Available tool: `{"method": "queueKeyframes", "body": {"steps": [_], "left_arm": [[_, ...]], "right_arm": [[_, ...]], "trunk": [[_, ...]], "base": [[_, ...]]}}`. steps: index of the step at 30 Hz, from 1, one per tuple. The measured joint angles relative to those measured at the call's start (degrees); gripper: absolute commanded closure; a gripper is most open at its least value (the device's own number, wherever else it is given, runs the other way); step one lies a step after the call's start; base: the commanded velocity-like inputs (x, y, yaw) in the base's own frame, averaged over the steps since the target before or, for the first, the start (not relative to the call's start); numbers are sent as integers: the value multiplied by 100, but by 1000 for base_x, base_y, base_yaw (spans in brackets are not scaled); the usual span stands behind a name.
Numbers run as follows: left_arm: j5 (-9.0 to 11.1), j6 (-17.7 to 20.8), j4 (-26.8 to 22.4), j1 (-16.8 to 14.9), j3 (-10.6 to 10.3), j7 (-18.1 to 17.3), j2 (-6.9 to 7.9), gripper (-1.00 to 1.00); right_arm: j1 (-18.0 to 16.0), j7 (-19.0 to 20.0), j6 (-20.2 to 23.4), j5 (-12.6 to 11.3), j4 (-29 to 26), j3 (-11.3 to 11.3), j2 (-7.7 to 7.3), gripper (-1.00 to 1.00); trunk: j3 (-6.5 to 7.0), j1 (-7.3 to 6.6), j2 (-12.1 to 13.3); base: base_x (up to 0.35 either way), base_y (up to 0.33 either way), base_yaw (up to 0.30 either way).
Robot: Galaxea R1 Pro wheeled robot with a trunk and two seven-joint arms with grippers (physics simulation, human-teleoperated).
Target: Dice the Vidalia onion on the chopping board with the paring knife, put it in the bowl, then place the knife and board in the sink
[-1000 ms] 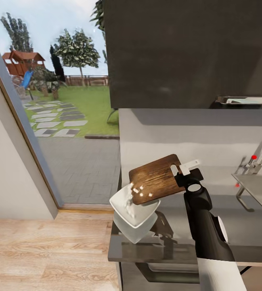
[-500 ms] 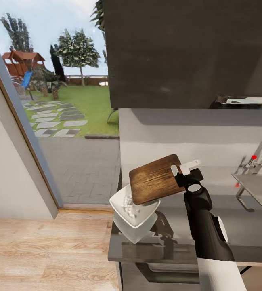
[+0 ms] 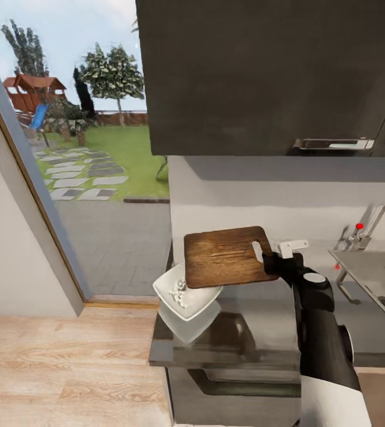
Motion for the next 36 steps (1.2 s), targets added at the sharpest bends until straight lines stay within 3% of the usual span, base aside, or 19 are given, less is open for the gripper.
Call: {"method": "queueKeyframes", "body": {"steps": [4,8,10,24,32,36], "left_arm": [[-1,3,26,0,1,0,-1,-100],[-1,4,30,0,1,0,-3,-100],[-2,4,33,0,0,0,-18,-100],[2,4,48,0,1,2,-80,-100],[0,4,49,0,1,8,-89,-100],[0,4,49,0,1,9,-89,-100]], "right_arm": [[-1,391,-6,-571,-5,-186,-376,100],[2,481,-30,-799,-3,-689,-462,100],[2,492,-20,-879,-2,-803,-442,100],[4,309,-33,-875,86,-903,-403,100],[3,-769,-39,-868,209,-909,-400,100],[2,-1001,-33,-895,241,-903,-383,100]], "trunk": [[0,0,0],[0,0,1],[0,1,1],[-1,-2,1],[-1,-2,1],[-1,-2,2]], "base": [[-252,-216,0],[-253,-217,0],[-253,-217,0],[-175,-215,0],[-4,-258,0],[0,-309,0]]}}
